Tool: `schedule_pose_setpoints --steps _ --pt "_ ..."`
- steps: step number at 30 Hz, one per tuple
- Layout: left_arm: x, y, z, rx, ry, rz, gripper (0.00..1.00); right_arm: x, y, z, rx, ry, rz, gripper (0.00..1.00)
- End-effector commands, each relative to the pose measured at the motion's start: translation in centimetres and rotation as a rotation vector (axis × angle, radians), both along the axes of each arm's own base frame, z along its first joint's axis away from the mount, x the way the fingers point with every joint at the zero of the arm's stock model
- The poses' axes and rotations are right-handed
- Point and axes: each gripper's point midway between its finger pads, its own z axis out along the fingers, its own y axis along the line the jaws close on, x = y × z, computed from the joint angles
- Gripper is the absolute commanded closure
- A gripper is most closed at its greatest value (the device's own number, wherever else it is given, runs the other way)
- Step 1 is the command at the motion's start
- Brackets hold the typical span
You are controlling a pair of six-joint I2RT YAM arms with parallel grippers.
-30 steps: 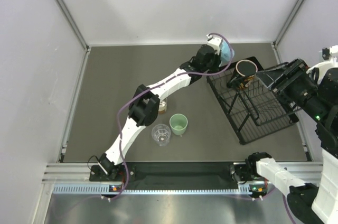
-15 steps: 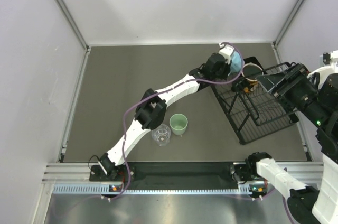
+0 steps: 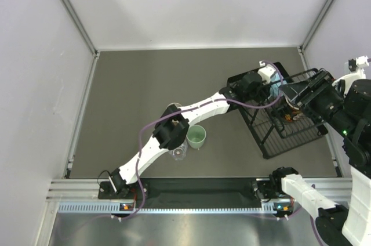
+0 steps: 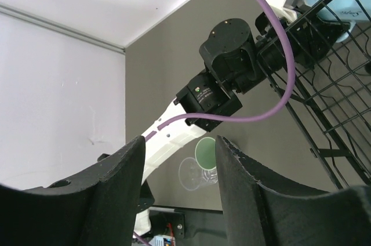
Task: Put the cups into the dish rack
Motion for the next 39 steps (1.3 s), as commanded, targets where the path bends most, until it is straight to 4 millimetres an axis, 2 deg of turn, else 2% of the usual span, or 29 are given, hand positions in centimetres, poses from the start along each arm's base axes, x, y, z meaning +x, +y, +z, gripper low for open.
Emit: schedule_pose_setpoints --steps 1,3,9,15,23,32,39 --pt "2.2 -0.2 8.2 -0.181 -0.136 0.017 1.0 0.0 -0.4 0.4 0.008 -0.022 -0.027 0.48" --pt "2.7 0.0 8.4 -0.182 -0.145 0.029 1.0 0.0 -0.4 0.3 0.009 -0.02 -0.026 0.48" --pt "3.4 0.2 7.2 -0.172 -0.138 0.047 1.0 0.1 -0.3 -0.1 0.011 -0.007 -0.026 0.48" --pt "4.2 0.5 4.6 -0.124 -0.126 0.089 1.0 0.1 -0.4 -0.3 0.007 -0.006 -0.028 0.49" --pt "3.9 0.4 2.7 -0.094 -0.088 0.083 1.0 0.2 -0.4 -0.6 0.008 0.0 -0.032 0.48" --pt "3.2 0.2 2.3 -0.084 -0.073 0.073 1.0 0.4 -0.3 -0.8 0.023 0.001 -0.032 0.48" --pt "2.7 -0.1 1.6 -0.074 -0.063 0.065 0.94 0.3 -0.3 -0.8 0.025 0.0 -0.031 0.48"
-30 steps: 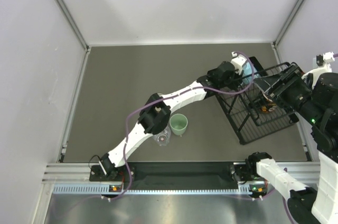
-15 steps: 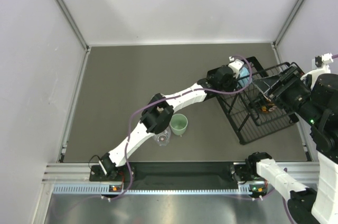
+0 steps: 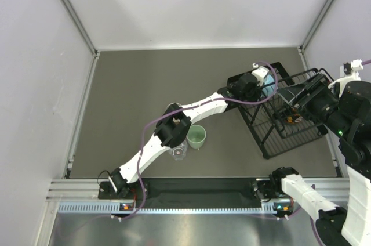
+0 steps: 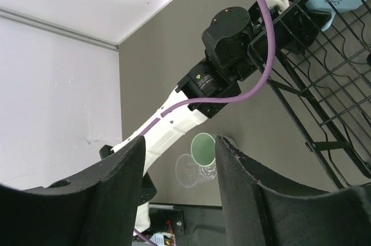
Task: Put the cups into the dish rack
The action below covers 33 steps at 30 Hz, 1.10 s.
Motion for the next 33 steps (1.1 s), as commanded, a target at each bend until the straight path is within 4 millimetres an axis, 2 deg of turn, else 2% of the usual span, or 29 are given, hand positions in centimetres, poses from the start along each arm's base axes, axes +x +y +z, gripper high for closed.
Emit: schedule_pose_setpoints --steps 1,14,18,23,29,33 --pt "0.39 -1.81 6.33 -0.145 -0.102 -0.008 0.89 0.23 -0.22 0.87 0.018 -0.039 -0.02 0.48" --pt "0.49 -1.96 6.2 -0.148 -0.103 -0.007 0.77 0.03 -0.29 1.0 0.023 -0.044 -0.025 0.48" --pt "0.48 -2.03 6.08 -0.146 -0.108 -0.014 0.69 0.09 -0.26 1.08 0.023 -0.046 -0.023 0.48" --pt "0.49 -1.98 5.64 -0.136 -0.106 -0.014 0.63 0.06 -0.33 1.17 0.016 -0.045 -0.024 0.49" --pt "0.57 -1.9 5.82 -0.137 -0.107 -0.012 0.63 0.28 -0.33 1.45 0.006 -0.049 -0.02 0.48" --pt "0.66 -1.63 5.92 -0.133 -0.108 -0.005 0.59 0.36 -0.28 1.55 0.001 -0.048 -0.015 0.48"
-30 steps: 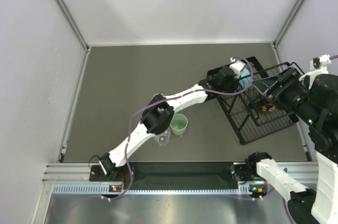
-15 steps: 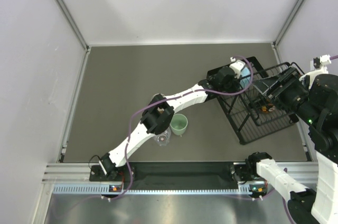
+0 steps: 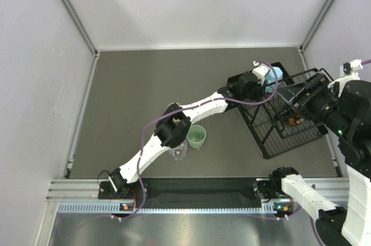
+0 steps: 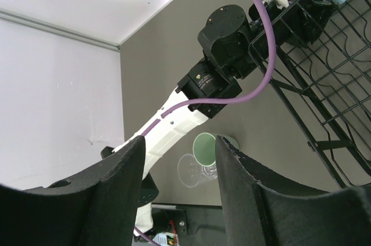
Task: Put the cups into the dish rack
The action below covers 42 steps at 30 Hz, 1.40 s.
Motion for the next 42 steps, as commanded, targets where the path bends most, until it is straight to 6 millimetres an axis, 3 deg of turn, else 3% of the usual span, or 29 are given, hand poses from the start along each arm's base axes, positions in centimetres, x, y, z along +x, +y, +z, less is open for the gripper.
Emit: schedule_pose_setpoints --steps 1,6,12,15,17,20,24,25,27,29,31,32,33,35,36,37,38,39,41,42 --pt "0.3 -0.6 4.5 -0.081 -0.069 -0.002 0.58 0.4 -0.3 1.5 -0.013 -0.05 -0.009 0.48" --pt "0.7 0.9 6.3 -0.106 -0.06 0.012 0.53 0.5 -0.2 1.7 -0.049 -0.053 0.013 0.48" --pt "2.2 4.7 8.8 -0.12 -0.046 0.08 0.5 0.7 -0.1 -1.1 -0.103 0.044 0.051 0.47" --pt "2.5 6.4 11.4 -0.114 -0.072 0.104 0.48 0.8 0.3 -2.4 -0.128 0.079 0.09 0.46" --pt "2.7 7.8 11.2 -0.067 -0.063 0.137 0.48 1.3 0.7 -2.8 -0.14 0.08 0.123 0.45" --pt "2.9 10.5 11.8 -0.04 -0.041 0.186 0.48 2.3 0.8 -4.1 -0.165 0.126 0.134 0.44" --pt "2.8 16.1 13.6 -0.034 -0.013 0.302 0.49 4.3 1.9 -5.5 -0.157 0.198 0.176 0.43" --pt "2.6 17.2 13.6 -0.024 -0.003 0.324 0.49 4.6 1.9 -5.5 -0.153 0.202 0.172 0.43" --pt "2.5 20.6 15.8 -0.04 -0.005 0.403 0.49 5.5 2.4 -5.1 -0.161 0.184 0.178 0.42" --pt "2.4 24.0 16.2 -0.009 0.033 0.479 0.49 6.2 3.0 -4.3 -0.175 0.154 0.185 0.39" --pt "1.7 27.2 18.2 -0.035 0.077 0.566 0.49 6.8 4.7 -3.6 -0.204 0.126 0.224 0.36" --pt "1.1 30.0 18.7 -0.02 0.115 0.613 0.5 7.0 5.6 -3.5 -0.216 0.123 0.242 0.35" --pt "0.7 31.2 18.9 -0.035 0.146 0.646 0.5 7.2 7.9 -4.2 -0.236 0.141 0.31 0.34" --pt "-0.5 34.3 20.5 -0.061 0.165 0.68 0.5 7.2 10.2 -4.0 -0.248 0.148 0.376 0.3" --pt "-1.2 35.5 20.5 -0.042 0.179 0.694 0.5 7.5 12.3 -5.3 -0.291 0.181 0.424 0.28" --pt "-1.9 36.7 20.8 -0.033 0.184 0.71 0.5 7.4 13.2 -4.9 -0.304 0.177 0.448 0.23" --pt "-2.7 38.7 22.5 -0.05 0.159 0.745 0.5 7.4 14.3 -5.2 -0.324 0.182 0.477 0.21" --pt "-3.9 40.0 22.5 -0.013 0.172 0.764 0.49 7.4 16.4 -6.6 -0.368 0.206 0.54 0.19" --pt "-5.8 43.0 24.6 -0.027 0.139 0.824 0.48 7.3 18.3 -7.2 -0.404 0.206 0.596 0.12" --pt "-6.7 44.0 25.0 -0.033 0.144 0.844 0.48 7.3 20.0 -8.6 -0.448 0.224 0.642 0.11"
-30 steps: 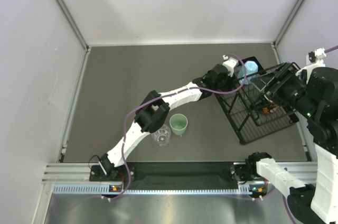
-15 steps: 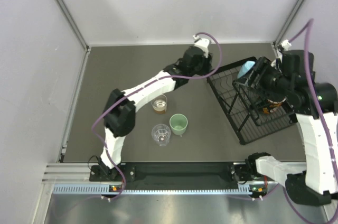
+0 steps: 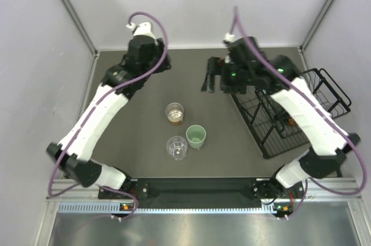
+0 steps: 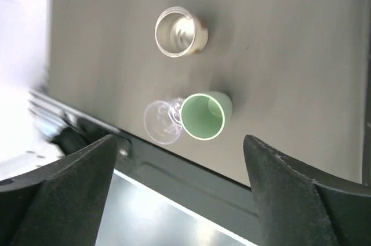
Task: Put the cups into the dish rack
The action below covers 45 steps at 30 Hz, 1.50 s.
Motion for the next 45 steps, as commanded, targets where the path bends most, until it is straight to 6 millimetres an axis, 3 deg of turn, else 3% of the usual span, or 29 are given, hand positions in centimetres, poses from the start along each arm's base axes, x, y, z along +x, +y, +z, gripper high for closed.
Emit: schedule_pose_setpoints --steps 1,5,9,12,15,20,21,22,24,25,26,27,30,31,40,45 --pt "-5.1 4.6 0.6 0.031 0.058 0.087 0.48 0.2 3.6 -1.5 -0.087 -0.029 0.11 0.09" --pt "-9.8 8.2 1.9 -0.047 0.034 0.157 0.48 0.8 7.0 -4.5 -0.156 -0.02 0.207 0.09" --pt "-13.2 9.8 1.4 -0.154 0.049 0.211 0.48 1.8 10.8 -7.8 -0.192 -0.026 0.274 0.13" --pt "-15.0 10.5 0.7 -0.202 0.071 0.23 0.48 2.5 12.1 -10.5 -0.214 -0.005 0.274 0.2" --pt "-16.0 10.5 0.4 -0.238 0.093 0.223 0.48 2.6 12.5 -12.0 -0.245 0.009 0.284 0.23" --pt "-16.6 10.2 -0.9 -0.256 0.142 0.227 0.47 1.1 10.6 -13.5 -0.332 0.028 0.304 0.3" --pt "-16.4 10.0 -1.1 -0.258 0.149 0.22 0.47 1.0 9.8 -12.9 -0.34 0.006 0.287 0.31" --pt "-16.2 9.6 -1.1 -0.266 0.145 0.209 0.47 0.4 8.9 -14.2 -0.376 0.026 0.287 0.33" --pt "-15.8 9.0 -1.8 -0.266 0.164 0.193 0.47 -0.1 7.6 -14.3 -0.398 0.007 0.279 0.35" --pt "-15.5 8.6 -1.8 -0.275 0.162 0.184 0.47 -0.7 6.3 -16.0 -0.443 0.033 0.282 0.38" --pt "-15.3 7.9 -2.0 -0.276 0.179 0.16 0.47 -1.0 5.7 -15.8 -0.44 0.019 0.285 0.39" --pt "-15.1 7.5 -2.1 -0.276 0.186 0.147 0.47 -1.7 4.6 -17.3 -0.471 0.043 0.287 0.41" --pt "-14.4 6.1 -2.1 -0.282 0.21 0.099 0.48 -2.5 3.7 -17.6 -0.456 0.04 0.285 0.43" --pt "-14.3 5.8 -2.1 -0.281 0.218 0.086 0.48 -3.1 3.1 -18.7 -0.468 0.061 0.289 0.45" --pt "-13.6 4.8 -1.5 -0.28 0.224 0.054 0.49 -3.6 5.0 -19.1 -0.343 0.047 0.323 0.52" --pt "-13.8 4.8 -1.0 -0.284 0.226 0.049 0.48 -3.2 5.5 -21.1 -0.373 0.08 0.329 0.54"
